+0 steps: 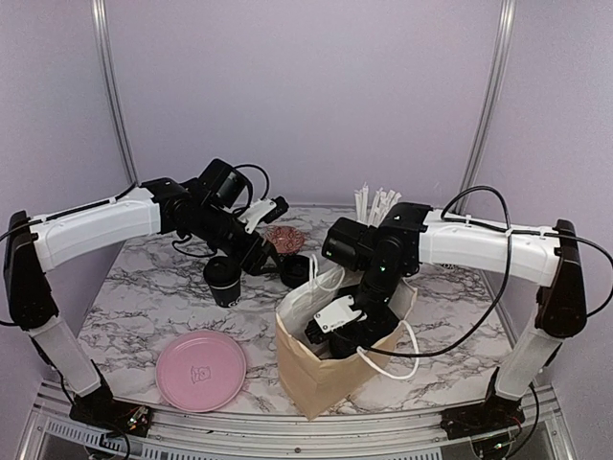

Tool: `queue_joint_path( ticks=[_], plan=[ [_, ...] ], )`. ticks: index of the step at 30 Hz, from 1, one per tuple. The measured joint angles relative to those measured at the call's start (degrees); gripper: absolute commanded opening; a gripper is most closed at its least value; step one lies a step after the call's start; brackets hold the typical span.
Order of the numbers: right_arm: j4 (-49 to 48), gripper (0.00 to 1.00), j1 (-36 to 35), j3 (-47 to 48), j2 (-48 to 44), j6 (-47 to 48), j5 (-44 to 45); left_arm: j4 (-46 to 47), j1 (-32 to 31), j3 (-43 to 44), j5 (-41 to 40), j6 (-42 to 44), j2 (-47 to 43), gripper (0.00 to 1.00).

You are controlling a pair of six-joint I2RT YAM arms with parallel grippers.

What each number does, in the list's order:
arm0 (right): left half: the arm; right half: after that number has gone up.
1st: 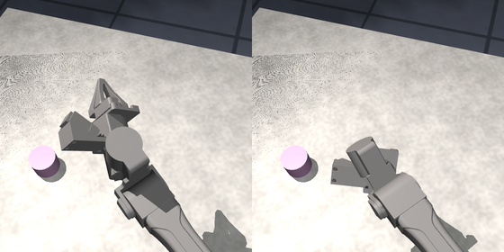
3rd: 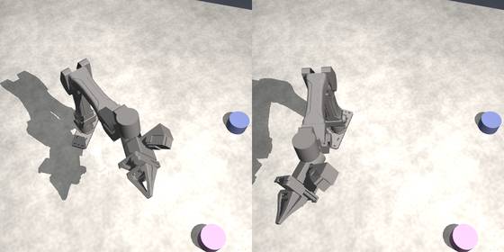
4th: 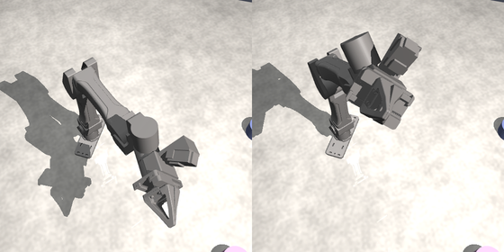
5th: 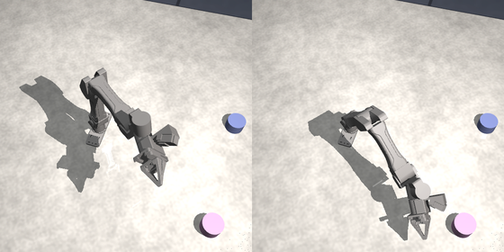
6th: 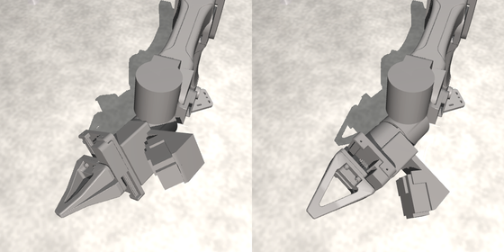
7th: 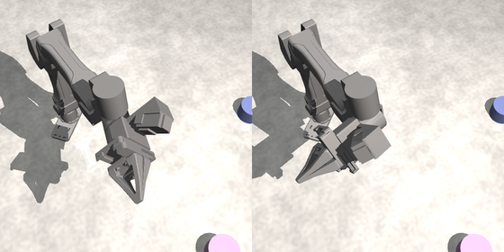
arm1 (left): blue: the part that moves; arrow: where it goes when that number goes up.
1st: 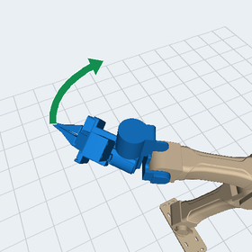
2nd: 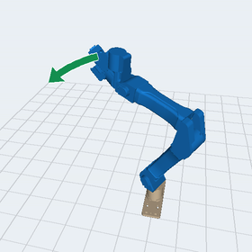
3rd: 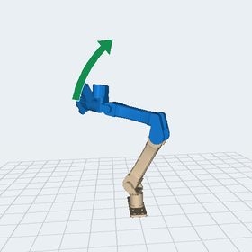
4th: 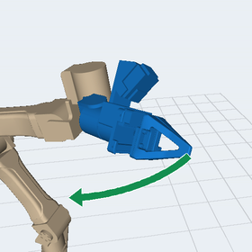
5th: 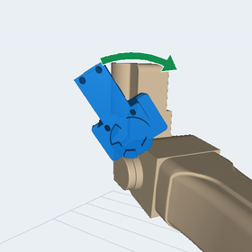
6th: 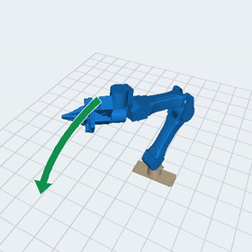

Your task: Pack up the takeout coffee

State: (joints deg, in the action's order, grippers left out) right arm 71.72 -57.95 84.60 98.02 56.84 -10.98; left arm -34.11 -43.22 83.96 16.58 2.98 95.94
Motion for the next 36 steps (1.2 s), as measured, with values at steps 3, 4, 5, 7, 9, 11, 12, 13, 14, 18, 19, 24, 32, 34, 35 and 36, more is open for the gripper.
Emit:
queue_joint_path(
  ticks=[3,4,5,7,9,11,12,13,14,18,19,24,32,34,35,36],
  plan=[
    [-0.26,0.31,0.00,-0.04,-0.11,-1.66,0.24,0.00,0.00,0.00,-3.43,-0.15,-1.49,0.82],
    [-0.33,0.33,0.00,-0.04,-0.13,-1.99,0.31,0.00,0.00,0.02,-4.33,0.04,-1.81,0.82],
    [-0.35,0.34,0.00,-0.07,-0.17,-2.36,0.39,-0.02,0.00,0.07,-5.22,0.02,-2.05,0.82],
    [-0.42,0.39,0.00,-0.13,-0.35,-2.91,0.55,-0.11,0.00,0.46,-7.26,0.02,-2.36,0.83],
    [-0.44,0.45,0.00,-0.15,-0.48,-3.23,0.57,-0.13,0.00,1.18,-8.63,0.02,-2.36,0.84],
    [-0.37,0.53,0.11,-0.15,-0.59,-3.32,0.57,-0.20,0.00,1.97,-9.68,0.02,-2.36,0.86],
    [-0.28,0.56,0.22,-0.11,-0.63,-3.32,0.52,-0.20,0.00,2.32,-10.10,0.02,-2.36,0.86],
    [-0.09,0.59,0.39,0.04,-0.70,-3.32,0.42,-0.24,0.00,2.73,-10.67,0.02,-2.36,0.87],
    [0.22,0.62,0.66,0.26,-0.70,-3.32,0.17,-0.33,0.00,3.13,-11.13,0.02,-2.36,0.88],
    [3.17,0.71,2.67,1.79,-0.76,-3.30,-0.66,-0.90,0.00,4.79,-12.41,-0.02,-2.36,0.90],
    [3.67,0.74,3.19,2.10,-0.87,-3.28,-0.85,-1.29,0.00,5.64,-12.59,-0.07,-2.36,0.90],
    [5.09,0.81,5.01,2.93,-3.37,-2.97,-3.08,-2.14,0.00,10.10,-12.07,-0.92,-2.62,0.90],
    [5.99,0.89,5.49,4.28,-5.88,-2.56,-6.51,-3.39,-1.31,11.52,-7.43,-1.95,-7.26,0.91],
    [5.99,0.89,5.49,4.74,-6.10,-2.56,-6.78,-3.50,-3.48,12.07,-5.90,-1.90,-8.44,0.92],
    [5.99,0.89,5.49,4.85,-6.27,-2.56,-6.82,-3.61,-4.81,12.28,-5.22,-1.84,-8.94,0.92],
    [6.01,0.89,5.49,4.90,-6.49,-2.47,-6.88,-3.72,-5.99,12.52,-4.59,-1.73,-9.27,0.92]
  ],
)
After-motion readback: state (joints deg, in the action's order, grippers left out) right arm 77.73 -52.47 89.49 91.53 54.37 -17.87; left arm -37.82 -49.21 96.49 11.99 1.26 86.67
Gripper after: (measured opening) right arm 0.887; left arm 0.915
